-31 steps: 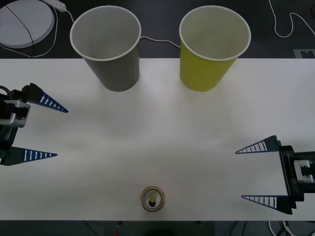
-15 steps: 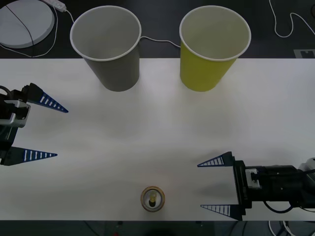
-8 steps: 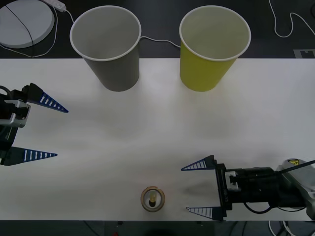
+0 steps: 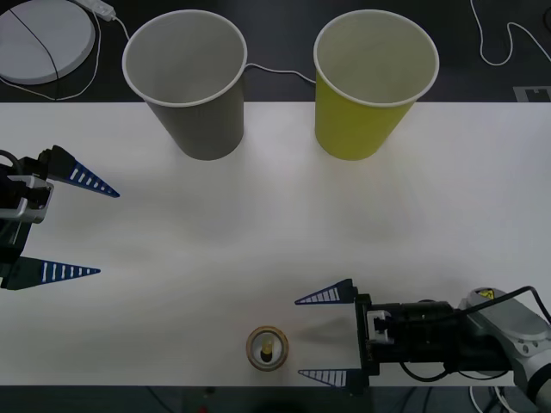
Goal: Put the can into the green bin and the plastic bottle into the gray bin
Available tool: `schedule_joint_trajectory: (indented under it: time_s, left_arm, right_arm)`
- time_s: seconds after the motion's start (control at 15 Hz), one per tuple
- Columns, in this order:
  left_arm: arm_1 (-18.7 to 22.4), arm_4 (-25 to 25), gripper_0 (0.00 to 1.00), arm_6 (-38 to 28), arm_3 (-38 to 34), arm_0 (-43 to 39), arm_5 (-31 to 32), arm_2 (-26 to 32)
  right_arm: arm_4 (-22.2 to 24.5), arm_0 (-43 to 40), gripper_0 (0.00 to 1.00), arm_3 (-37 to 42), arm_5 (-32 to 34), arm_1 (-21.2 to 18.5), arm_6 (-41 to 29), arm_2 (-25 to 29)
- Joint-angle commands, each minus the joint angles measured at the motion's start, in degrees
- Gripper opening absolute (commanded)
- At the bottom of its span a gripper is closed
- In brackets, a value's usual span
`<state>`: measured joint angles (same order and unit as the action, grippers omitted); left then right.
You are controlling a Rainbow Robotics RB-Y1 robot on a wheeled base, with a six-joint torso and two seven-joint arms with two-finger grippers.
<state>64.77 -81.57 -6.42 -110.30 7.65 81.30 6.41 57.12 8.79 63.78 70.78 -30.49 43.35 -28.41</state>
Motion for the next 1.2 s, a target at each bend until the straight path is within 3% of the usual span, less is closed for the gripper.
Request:
schedule_joint_trajectory:
  time_s: [0.07, 0.33, 1.2]
  left_arm:
    - [0.0, 0.0, 1.0, 0.0, 0.0, 0.0, 0.0, 0.0]
    - [0.0, 0.0, 1.0, 0.0, 0.0, 0.0, 0.0, 0.0]
    - [0.0, 0.0, 1.0, 0.0, 0.0, 0.0, 0.0, 0.0]
  right_arm:
    - [-0.6, 0.2, 1.0, 0.0, -1.8, 0.3, 0.8, -1.6]
    - [-4.3, 0.5, 1.0, -0.1, -4.7, 0.4, 2.0, -6.5]
    - [-5.4, 2.1, 1.0, 0.0, -13.4, 4.9, 4.3, -12.3]
